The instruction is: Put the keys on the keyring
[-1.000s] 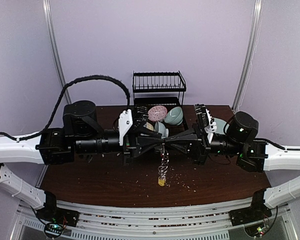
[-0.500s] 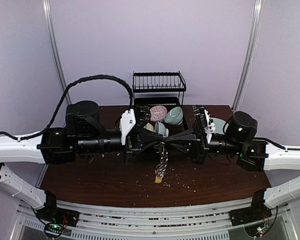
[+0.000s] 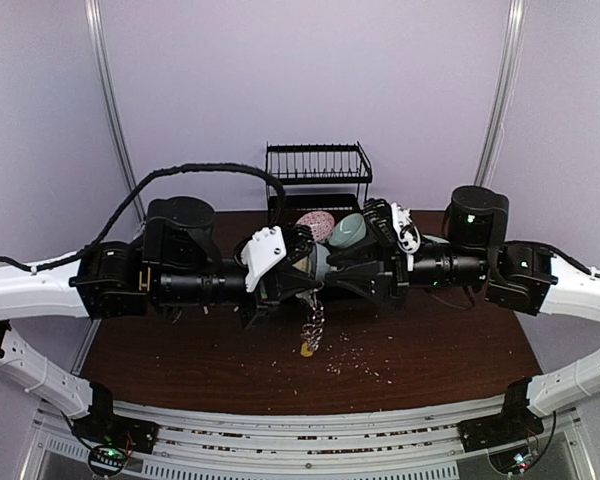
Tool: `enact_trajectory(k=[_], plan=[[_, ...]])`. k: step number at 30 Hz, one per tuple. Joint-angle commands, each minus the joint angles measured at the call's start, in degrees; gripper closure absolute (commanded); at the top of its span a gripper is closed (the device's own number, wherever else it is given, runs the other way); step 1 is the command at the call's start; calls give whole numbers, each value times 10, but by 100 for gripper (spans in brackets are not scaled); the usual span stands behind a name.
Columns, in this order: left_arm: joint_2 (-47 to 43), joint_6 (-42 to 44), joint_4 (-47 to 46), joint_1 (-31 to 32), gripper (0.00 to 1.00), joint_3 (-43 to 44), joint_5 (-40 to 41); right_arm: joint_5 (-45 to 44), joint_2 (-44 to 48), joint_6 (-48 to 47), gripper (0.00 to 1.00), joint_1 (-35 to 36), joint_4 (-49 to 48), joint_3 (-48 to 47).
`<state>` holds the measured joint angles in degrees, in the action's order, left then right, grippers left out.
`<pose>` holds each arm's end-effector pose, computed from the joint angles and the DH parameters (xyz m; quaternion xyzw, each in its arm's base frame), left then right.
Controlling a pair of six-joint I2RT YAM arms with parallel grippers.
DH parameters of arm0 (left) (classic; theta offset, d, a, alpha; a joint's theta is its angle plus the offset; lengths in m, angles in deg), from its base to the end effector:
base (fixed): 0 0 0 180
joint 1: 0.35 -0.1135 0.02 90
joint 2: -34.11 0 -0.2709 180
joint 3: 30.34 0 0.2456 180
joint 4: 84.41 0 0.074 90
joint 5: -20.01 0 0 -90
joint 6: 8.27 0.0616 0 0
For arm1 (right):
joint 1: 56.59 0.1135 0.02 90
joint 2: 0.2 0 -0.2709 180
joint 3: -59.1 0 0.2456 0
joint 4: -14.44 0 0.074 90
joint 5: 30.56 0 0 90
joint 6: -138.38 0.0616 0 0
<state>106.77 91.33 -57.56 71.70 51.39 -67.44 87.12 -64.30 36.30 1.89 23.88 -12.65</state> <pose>0.0984 -0.2949 0.3694 0.5181 0.6198 -0.2901 0.5132 0.1186 0.2482 0.3859 -0.5386 0.4730 0.4241 0.5535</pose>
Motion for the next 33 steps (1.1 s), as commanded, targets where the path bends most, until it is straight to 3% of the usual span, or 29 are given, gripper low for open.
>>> enact_trajectory(k=[1, 7, 10, 13, 15, 17, 19, 33], plan=[[0, 14, -5, -2, 100, 24, 2, -2, -32, -63, 73, 1, 95, -42], [2, 18, -16, -2, 100, 23, -11, 12, -63, -73, 75, -2, 124, -66], [3, 19, -19, -2, 100, 21, -16, 9, -65, -63, 92, -2, 109, -65], [3, 21, -21, -2, 100, 18, -16, 8, -59, -56, 97, -2, 97, -59], [4, 23, -20, -2, 100, 17, -19, 11, -57, -51, 96, -3, 94, -56], [5, 24, -18, -3, 100, 17, -18, 12, -57, -49, 80, -3, 96, -59], [5, 26, -15, -2, 100, 15, -10, 11, -55, -51, 74, -4, 103, -63], [6, 29, -7, -2, 100, 19, -14, 17, -64, -59, 88, -3, 130, -86]])
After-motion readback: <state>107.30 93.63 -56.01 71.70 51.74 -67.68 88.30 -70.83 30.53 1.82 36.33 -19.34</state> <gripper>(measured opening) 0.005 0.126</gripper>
